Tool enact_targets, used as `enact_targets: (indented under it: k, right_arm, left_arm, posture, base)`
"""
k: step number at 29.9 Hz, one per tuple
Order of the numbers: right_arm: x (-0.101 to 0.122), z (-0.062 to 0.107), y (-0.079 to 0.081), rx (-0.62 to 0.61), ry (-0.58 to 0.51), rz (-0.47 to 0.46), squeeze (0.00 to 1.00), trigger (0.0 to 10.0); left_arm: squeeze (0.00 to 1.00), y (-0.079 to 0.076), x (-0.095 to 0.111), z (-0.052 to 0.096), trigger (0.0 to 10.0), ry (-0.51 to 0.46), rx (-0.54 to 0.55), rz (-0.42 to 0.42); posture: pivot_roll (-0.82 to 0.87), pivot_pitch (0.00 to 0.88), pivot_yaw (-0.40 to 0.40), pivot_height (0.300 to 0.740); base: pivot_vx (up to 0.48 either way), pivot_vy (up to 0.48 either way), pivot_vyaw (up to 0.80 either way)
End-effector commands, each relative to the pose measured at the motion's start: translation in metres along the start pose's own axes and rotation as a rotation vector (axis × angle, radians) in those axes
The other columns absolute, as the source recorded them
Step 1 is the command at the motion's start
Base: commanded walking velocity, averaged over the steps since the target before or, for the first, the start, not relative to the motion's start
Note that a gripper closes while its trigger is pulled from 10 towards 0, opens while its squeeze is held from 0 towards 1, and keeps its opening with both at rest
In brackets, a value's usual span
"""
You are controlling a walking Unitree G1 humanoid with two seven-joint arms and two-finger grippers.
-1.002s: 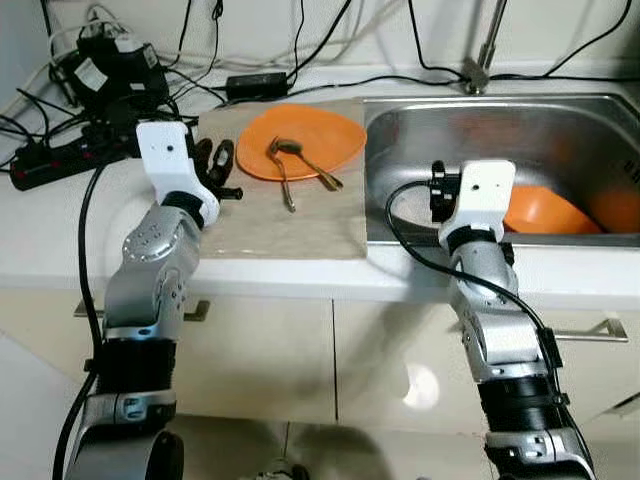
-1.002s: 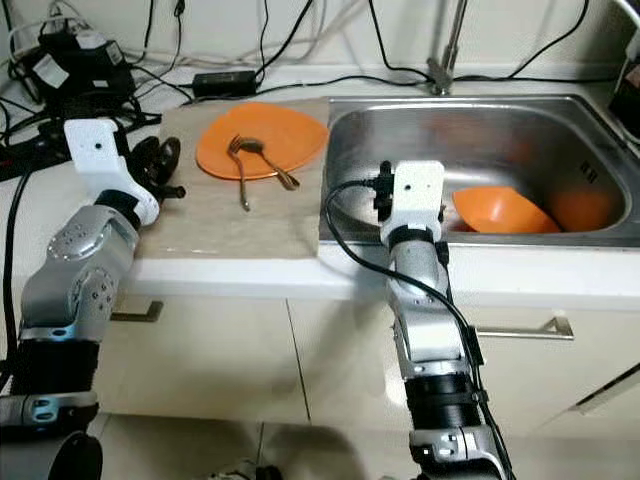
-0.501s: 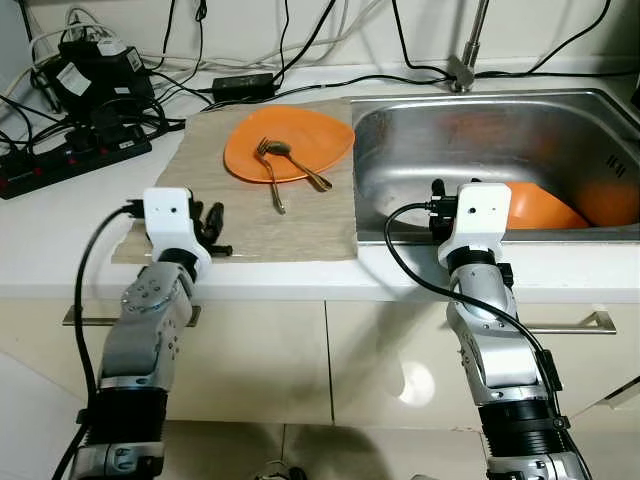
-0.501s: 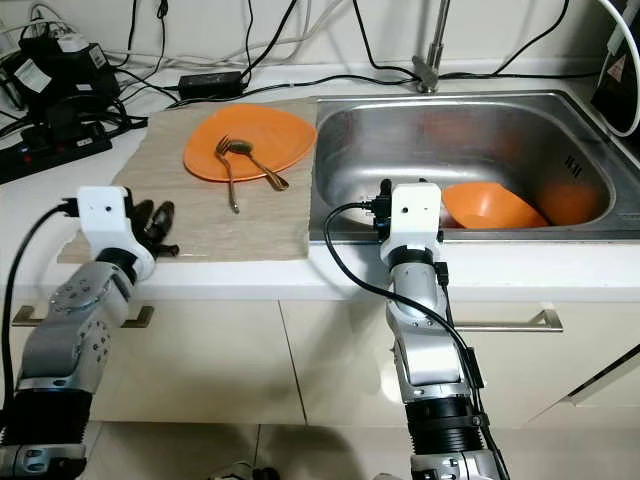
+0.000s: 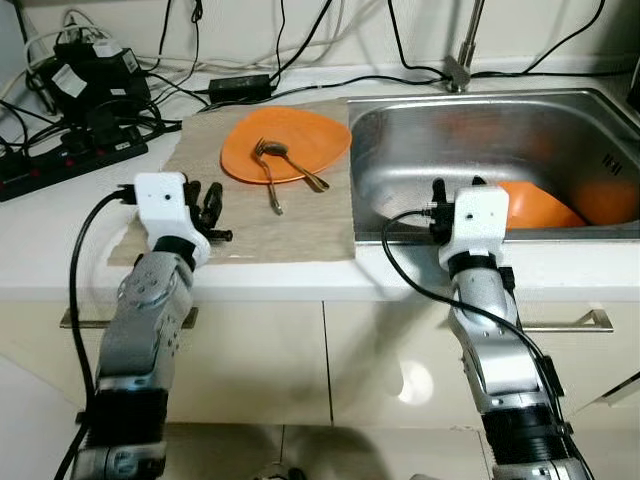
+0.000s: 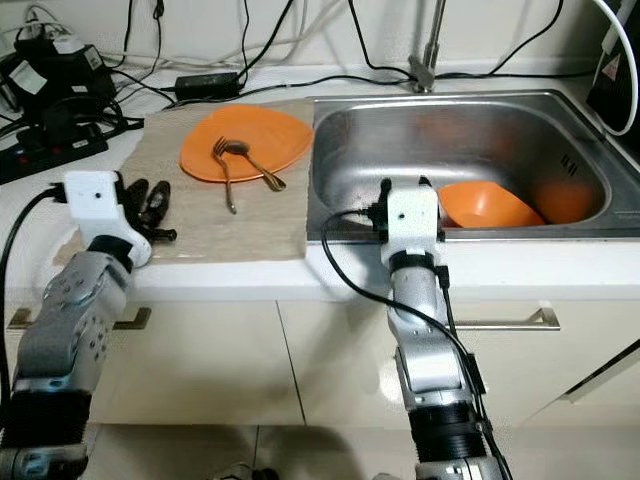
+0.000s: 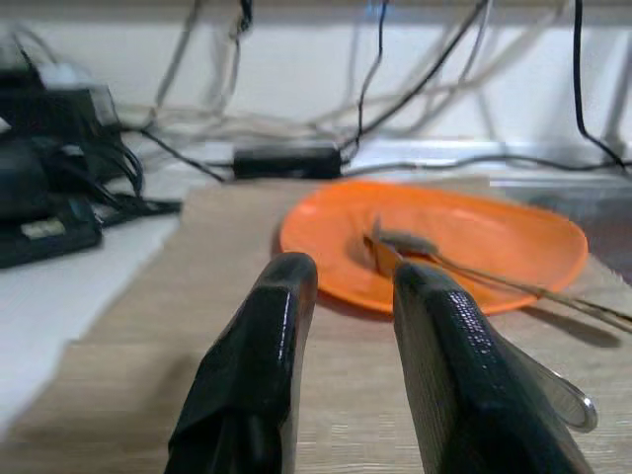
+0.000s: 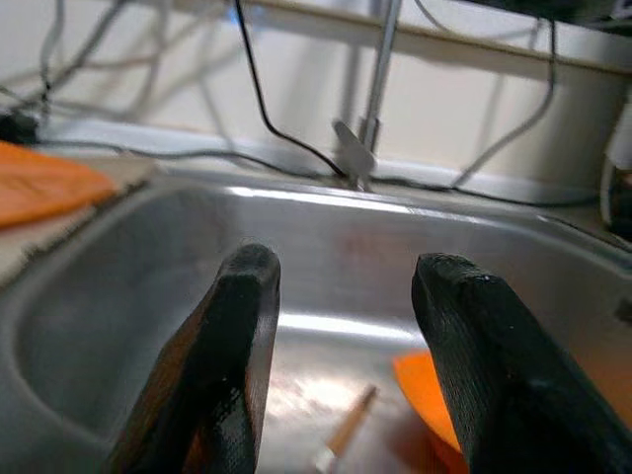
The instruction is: Kitchen organization
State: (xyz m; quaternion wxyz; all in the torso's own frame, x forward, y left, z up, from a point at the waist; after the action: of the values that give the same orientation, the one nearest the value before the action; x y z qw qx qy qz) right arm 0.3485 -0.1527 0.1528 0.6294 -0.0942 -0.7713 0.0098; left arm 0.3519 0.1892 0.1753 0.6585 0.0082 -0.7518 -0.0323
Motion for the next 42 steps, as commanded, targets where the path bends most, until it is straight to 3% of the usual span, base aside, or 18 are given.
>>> enact_targets:
  k: [1,7,11,19,24,42]
  right_arm:
    - [0.002,0.001,0.001,0.004,-0.018,-0.004,0.0,10.0]
    - [0.023,0.002,0.0,0.037,-0.115,-0.044,0.0,10.0]
    - [0.021,-0.001,0.0,0.033,-0.111,-0.042,0.0,10.0]
    - [0.019,0.002,0.002,0.035,-0.109,-0.057,0.0,10.0]
    - [0.016,0.003,0.004,0.039,-0.101,-0.054,0.0,10.0]
    - [0.011,0.002,0.009,0.06,-0.095,-0.042,0.0,10.0]
  left_arm:
    - [0.0,0.005,0.001,0.004,10.0,-0.012,0.024,-0.019]
    - [0.0,0.018,-0.005,0.006,10.0,-0.002,0.071,-0.032]
    - [0.0,0.012,-0.006,0.001,10.0,0.012,0.045,-0.038]
    - [0.0,-0.004,-0.022,0.004,10.0,0.088,-0.016,-0.069]
    - [0.0,-0.012,-0.013,0.003,10.0,0.057,-0.049,-0.051]
    - [0.0,-0.026,-0.002,0.003,10.0,0.018,-0.09,-0.073]
  posture:
    - [-0.06,0.0,0.109,0.74]
    - [-0.07,0.0,0.106,0.74]
    - [-0.07,0.0,0.107,0.74]
    - [-0.08,0.0,0.115,0.74]
    - [-0.07,0.0,0.114,0.74]
    - [-0.06,0.0,0.106,0.74]
  base:
    - [0.0,0.0,0.0]
    - [0.0,0.0,0.0]
    - [0.0,0.0,0.0]
    - [0.0,0.0,0.0]
    - [0.0,0.0,0.0]
    - [0.45,0.0,0.0]
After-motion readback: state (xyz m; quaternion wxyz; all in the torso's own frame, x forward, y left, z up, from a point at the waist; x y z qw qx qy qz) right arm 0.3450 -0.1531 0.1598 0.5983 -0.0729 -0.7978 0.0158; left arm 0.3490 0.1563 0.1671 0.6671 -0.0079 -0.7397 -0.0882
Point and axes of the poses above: a point about 5 cm out from each wrist's last joint towards the gripper, its own z axis pointing back from the gripper into the wrist, its own x axis along the axis of the wrist's last joint, y = z × x, the point moved 5 cm from there along -z, pointing out of the wrist towards the gripper, and after that the axes turned 5 degrees about -z, right-handed, at the moved point
